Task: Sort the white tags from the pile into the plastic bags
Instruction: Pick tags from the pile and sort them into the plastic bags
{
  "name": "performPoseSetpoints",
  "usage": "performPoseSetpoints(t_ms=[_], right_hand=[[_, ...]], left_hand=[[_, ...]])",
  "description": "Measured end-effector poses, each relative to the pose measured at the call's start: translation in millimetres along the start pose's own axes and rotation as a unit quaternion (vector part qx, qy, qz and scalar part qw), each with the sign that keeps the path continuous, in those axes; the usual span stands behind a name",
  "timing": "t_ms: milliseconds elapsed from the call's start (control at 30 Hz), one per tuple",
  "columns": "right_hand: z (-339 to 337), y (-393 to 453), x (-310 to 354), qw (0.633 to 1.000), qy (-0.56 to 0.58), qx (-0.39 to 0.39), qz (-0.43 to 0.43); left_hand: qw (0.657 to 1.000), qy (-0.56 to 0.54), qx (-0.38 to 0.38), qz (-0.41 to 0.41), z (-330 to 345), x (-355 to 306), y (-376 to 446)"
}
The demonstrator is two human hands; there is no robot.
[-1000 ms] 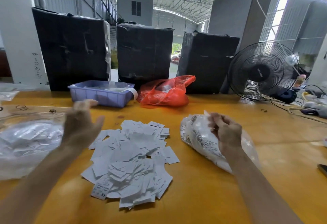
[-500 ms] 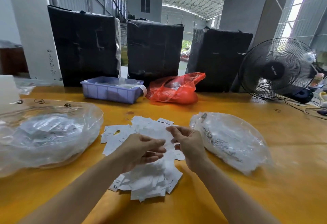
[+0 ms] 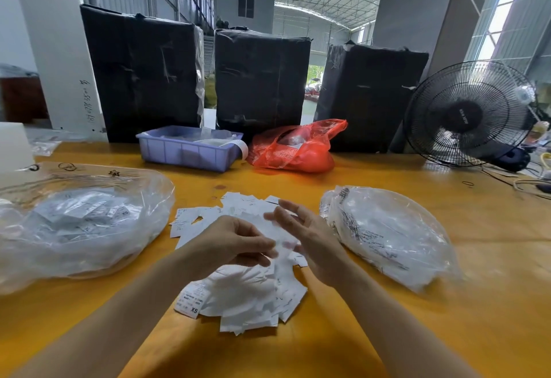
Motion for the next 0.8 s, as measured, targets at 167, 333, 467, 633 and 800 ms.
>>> performPoseSetpoints(t_ms=[167, 333, 467, 633, 800], right_hand=[[-1.4, -1.7, -2.5, 0.999, 0.000, 0.011, 0.032], [0.4, -2.0, -0.6, 0.999, 0.052, -0.015, -0.003], [11.6, -2.2, 1.2, 0.993, 0.108, -0.047, -0.014], [17.1, -3.6, 2.1, 0.985, -0.123, -0.072, -0.097], [43.3, -12.2, -0.8, 0.892, -0.381, 0.035, -0.239]], left_hand=[[0.999, 0.025, -0.036, 0.014, -9.0, -4.7, 0.1], [0.987, -0.082, -0.133, 0.029, -11.2, -1.0, 5.3], [0.978, -0.160, -0.127, 0.035, 1.6, 1.3, 6.3], [0.947, -0.230, -0.213, 0.072, -7.6, -4.8, 6.1], [0.930, -0.251, -0.257, 0.080, -26.3, -8.9, 4.0]])
Point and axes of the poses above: each hand's wrist, its own y-axis towards the middle knuckle, its own z-axis out of the palm, x = y × z, the point moved 2 cm from there along y, towards the middle knuckle, and after that the axes turned 9 degrees about -y, right-handed, at the moved point
